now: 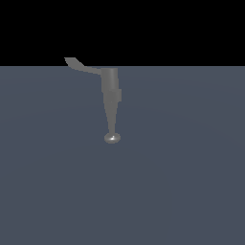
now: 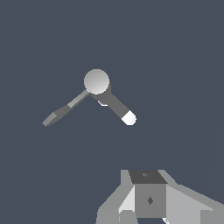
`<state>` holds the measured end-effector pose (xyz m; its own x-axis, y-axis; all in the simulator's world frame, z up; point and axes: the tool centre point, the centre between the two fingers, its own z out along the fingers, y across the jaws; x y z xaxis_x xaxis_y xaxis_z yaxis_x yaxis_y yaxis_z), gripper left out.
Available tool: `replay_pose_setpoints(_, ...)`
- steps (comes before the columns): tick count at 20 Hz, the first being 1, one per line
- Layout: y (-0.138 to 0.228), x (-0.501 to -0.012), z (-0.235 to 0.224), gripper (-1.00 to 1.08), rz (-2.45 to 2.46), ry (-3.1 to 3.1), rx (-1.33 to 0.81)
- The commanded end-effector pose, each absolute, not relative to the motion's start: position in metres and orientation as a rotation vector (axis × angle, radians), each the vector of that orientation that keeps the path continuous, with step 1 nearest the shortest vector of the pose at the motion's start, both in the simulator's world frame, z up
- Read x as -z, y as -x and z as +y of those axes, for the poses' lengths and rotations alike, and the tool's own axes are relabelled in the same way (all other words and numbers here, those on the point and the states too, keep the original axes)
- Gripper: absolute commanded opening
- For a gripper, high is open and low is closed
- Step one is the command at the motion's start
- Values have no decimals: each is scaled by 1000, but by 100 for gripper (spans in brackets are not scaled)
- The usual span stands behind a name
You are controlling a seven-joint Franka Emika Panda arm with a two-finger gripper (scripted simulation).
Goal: Turn on the faucet by rotating a designated handle.
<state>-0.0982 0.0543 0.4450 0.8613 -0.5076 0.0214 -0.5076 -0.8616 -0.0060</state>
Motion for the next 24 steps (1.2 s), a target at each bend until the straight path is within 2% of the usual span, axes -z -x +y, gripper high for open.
replay_pose_setpoints(1,86,-438,60,-100,911,3003,31)
replay_pose_setpoints(24,-8,-353,121,-100,1638,2673,4)
